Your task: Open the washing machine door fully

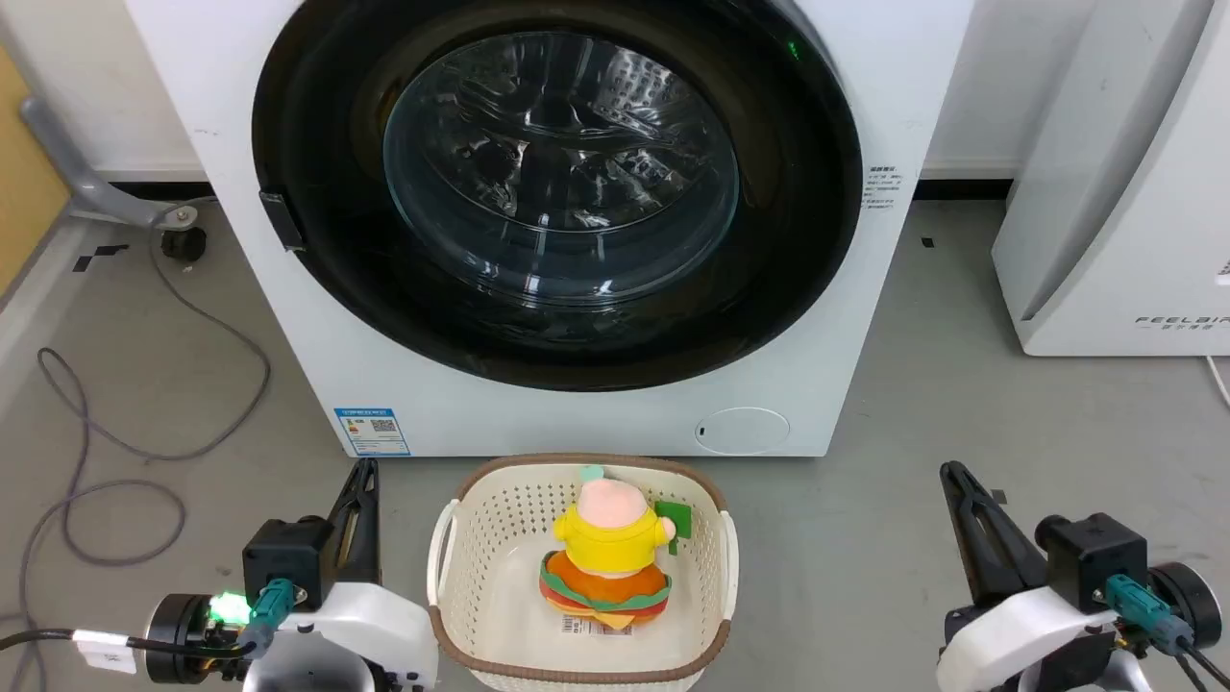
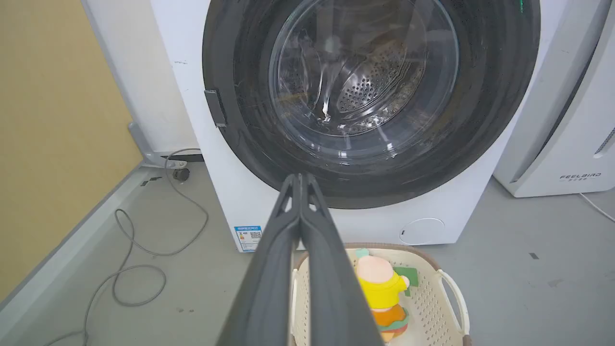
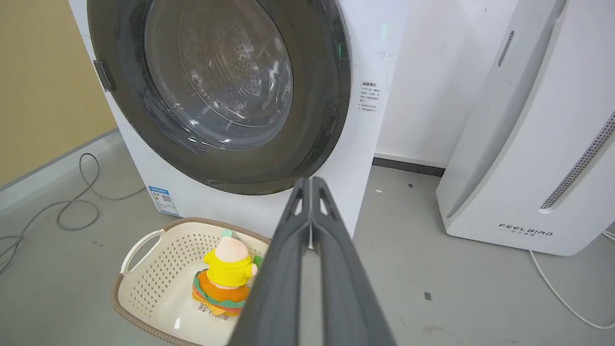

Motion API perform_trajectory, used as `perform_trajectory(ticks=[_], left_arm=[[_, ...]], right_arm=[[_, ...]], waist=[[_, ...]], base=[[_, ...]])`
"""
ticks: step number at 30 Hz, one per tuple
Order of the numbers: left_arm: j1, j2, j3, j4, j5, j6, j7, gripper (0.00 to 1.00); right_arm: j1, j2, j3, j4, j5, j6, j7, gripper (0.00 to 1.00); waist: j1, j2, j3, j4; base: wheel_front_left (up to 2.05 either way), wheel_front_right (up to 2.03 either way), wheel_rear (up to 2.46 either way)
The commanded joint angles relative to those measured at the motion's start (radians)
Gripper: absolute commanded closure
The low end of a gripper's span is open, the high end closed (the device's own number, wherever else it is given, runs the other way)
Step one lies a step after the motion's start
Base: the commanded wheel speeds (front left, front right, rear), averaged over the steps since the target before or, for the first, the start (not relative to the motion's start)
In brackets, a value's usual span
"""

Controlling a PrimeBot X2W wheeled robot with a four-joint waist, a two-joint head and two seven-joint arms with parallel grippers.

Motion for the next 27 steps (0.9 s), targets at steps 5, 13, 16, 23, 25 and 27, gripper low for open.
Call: perform_trajectory(ticks=[5,13,16,23,25,27], left_arm=[[0.018,0.0,0.001,-0.004,0.003,0.002,-0.006,1.0],[0.018,0.0,0.001,-0.004,0.003,0.002,-0.006,1.0],[0.018,0.0,0.001,-0.004,0.003,0.002,-0.006,1.0],[-0.001,0.0,-0.007,0.008,-0.005,0.0,-0.005,0.0],[-0.002,0.0,-0.011,0.013,-0.008,0.0,-0.01,0.0],[-0.003,0.0,-0.015,0.018,-0.011,0.0,-0.014,0.0]], right_arm=[[0.008,0.0,-0.002,-0.005,-0.008,0.001,0.0,1.0],[0.008,0.0,-0.002,-0.005,-0.008,0.001,0.0,1.0],[0.008,0.0,-0.002,-0.005,-0.008,0.001,0.0,1.0],[0.001,0.0,0.0,0.01,0.006,0.0,-0.007,0.0],[0.0,0.0,0.0,0.016,0.01,0.0,-0.011,0.0],[0.0,0.0,-0.001,0.021,0.014,0.0,-0.015,0.16]], waist=[[0.0001,0.0,0.0,0.0],[0.0001,0.0,0.0,0.0],[0.0001,0.0,0.0,0.0],[0.0001,0.0,0.0,-0.001],[0.0001,0.0,0.001,-0.002],[0.0001,0.0,0.001,-0.002]], base=[[0.0,0.0,0.0],[0.0,0.0,0.0],[0.0,0.0,0.0],[0.0,0.0,0.0],[0.0,0.0,0.0],[0.0,0.0,0.0]])
